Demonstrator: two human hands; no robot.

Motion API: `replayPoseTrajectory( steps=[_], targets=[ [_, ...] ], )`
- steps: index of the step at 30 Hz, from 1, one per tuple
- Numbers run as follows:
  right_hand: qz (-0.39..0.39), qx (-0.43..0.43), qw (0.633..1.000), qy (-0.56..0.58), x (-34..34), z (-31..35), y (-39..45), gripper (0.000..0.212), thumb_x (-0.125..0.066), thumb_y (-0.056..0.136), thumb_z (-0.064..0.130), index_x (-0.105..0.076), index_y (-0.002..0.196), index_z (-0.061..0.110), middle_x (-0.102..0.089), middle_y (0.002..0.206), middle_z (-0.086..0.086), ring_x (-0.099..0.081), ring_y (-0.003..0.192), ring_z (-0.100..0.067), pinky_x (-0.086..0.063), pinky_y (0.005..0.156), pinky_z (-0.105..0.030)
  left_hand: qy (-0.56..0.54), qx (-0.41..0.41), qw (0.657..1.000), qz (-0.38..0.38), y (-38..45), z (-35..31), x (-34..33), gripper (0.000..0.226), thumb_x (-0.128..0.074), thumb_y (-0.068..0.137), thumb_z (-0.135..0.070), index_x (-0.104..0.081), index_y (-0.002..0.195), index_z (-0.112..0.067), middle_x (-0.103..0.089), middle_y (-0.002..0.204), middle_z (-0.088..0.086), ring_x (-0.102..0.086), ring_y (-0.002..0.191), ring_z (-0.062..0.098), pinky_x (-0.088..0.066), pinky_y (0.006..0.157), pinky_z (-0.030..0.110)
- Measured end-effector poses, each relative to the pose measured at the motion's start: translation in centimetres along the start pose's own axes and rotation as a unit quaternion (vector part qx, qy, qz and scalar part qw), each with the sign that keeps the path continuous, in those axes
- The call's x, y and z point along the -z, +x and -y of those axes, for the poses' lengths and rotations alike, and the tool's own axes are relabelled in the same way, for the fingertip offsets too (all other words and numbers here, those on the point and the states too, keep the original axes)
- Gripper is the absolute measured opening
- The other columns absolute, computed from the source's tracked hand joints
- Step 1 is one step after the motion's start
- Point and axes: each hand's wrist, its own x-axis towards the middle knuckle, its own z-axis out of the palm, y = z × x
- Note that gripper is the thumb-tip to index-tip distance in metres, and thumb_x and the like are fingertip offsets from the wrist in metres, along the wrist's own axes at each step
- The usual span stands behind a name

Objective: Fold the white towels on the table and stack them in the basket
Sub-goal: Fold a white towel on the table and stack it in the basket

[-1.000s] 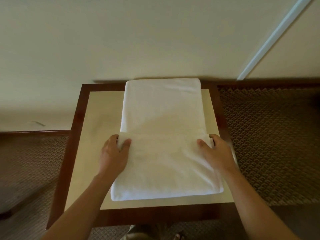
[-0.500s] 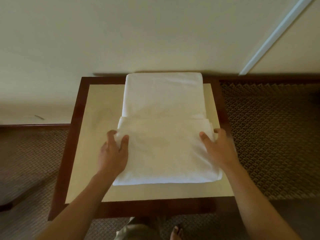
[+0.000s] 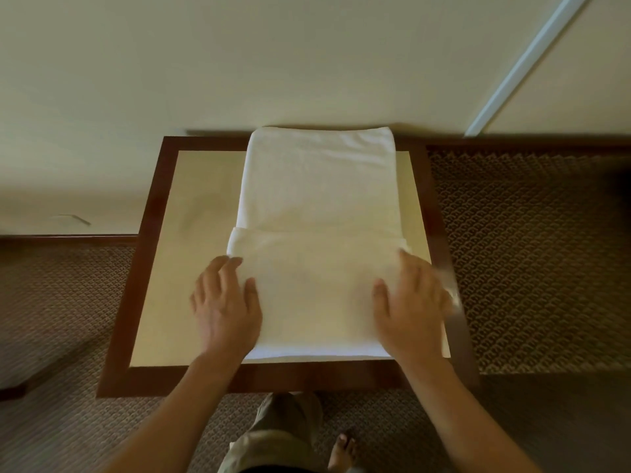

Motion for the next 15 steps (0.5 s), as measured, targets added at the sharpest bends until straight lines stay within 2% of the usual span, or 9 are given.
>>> replayPoseTrajectory(
  steps=[1,3,5,7,9,11,13,15],
  targets=[
    [0.047,0.066,0.997,-0.005,-0.5,1.2,0.2,0.061,-0.029,0.106,0.053,-0.021,0.160,0.027,-0.022,0.167,-0.006,-0.015,0.155,-0.030,-0.018,0.119,-0.060,-0.002,-0.055,0.998,0.015,0.1,-1.1,-0.5,0.035,-0.052,0.102,-0.026,-0.051,0.136,-0.017,-0.049,0.146,0.009,-0.045,0.136,0.033,-0.038,0.109,0.054],
    [0.139,0.169,0.975,-0.040,-2.5,2.8,0.6,0.063,-0.015,0.105,0.058,-0.012,0.163,0.034,0.002,0.172,0.004,0.009,0.158,-0.025,0.000,0.122,-0.060,0.017,-0.144,0.982,0.119,0.5,-3.1,-2.2,0.046,-0.035,0.104,-0.038,-0.048,0.146,-0.025,-0.037,0.161,0.002,-0.028,0.152,0.027,-0.024,0.122,0.054],
    [0.190,0.201,0.958,-0.077,-3.8,2.9,1.9,0.065,-0.009,0.103,0.063,0.000,0.163,0.038,0.017,0.170,0.009,0.021,0.156,-0.023,0.007,0.123,-0.061,0.089,-0.186,0.954,0.216,1.3,-3.4,-3.9,0.061,-0.015,0.101,-0.053,-0.027,0.158,-0.037,-0.010,0.172,-0.005,-0.003,0.158,0.023,-0.002,0.126,0.055],
    [0.206,0.181,0.956,-0.101,-4.2,1.5,3.7,0.067,-0.006,0.102,0.068,0.013,0.160,0.041,0.026,0.167,0.013,0.026,0.154,-0.020,0.011,0.123,-0.059,0.156,-0.173,0.943,0.237,2.9,-1.8,-4.6,0.069,-0.006,0.097,-0.066,-0.008,0.162,-0.042,0.009,0.171,-0.009,0.010,0.158,0.021,0.010,0.123,0.056],
    [0.197,0.130,0.965,-0.118,-3.5,-0.9,5.7,0.067,-0.002,0.100,0.070,0.017,0.158,0.043,0.029,0.165,0.015,0.028,0.153,-0.022,0.014,0.120,-0.064,0.185,-0.128,0.947,0.227,4.7,0.7,-3.9,0.068,-0.005,0.099,-0.071,0.002,0.161,-0.044,0.015,0.170,-0.010,0.012,0.157,0.021,0.012,0.121,0.059],
    [0.192,0.043,0.972,-0.125,-2.6,-3.6,6.8,0.066,0.003,0.099,0.070,0.017,0.158,0.043,0.024,0.167,0.015,0.024,0.154,-0.030,0.015,0.116,-0.071,0.201,-0.062,0.948,0.238,5.8,3.4,-2.7,0.066,-0.002,0.098,-0.070,0.012,0.159,-0.046,0.018,0.170,-0.010,0.014,0.157,0.028,0.012,0.119,0.065],
    [0.199,-0.044,0.971,-0.122,-1.7,-5.4,7.3,0.069,0.005,0.099,0.068,0.012,0.160,0.038,0.020,0.169,0.011,0.024,0.153,-0.036,0.013,0.114,-0.076,0.226,-0.020,0.942,0.246,6.3,5.3,-1.4,0.068,0.001,0.097,-0.069,0.013,0.159,-0.044,0.016,0.171,-0.007,0.016,0.156,0.034,0.012,0.118,0.070],
    [0.171,-0.087,0.972,-0.133,-0.8,-5.2,6.7,0.069,-0.002,0.102,0.061,0.011,0.162,0.029,0.028,0.167,0.005,0.025,0.153,-0.038,0.008,0.114,-0.076,0.252,-0.002,0.943,0.218,6.0,5.2,-0.6,0.067,-0.004,0.101,-0.062,0.007,0.162,-0.036,0.022,0.170,-0.002,0.020,0.155,0.037,0.015,0.115,0.070]
  ],
)
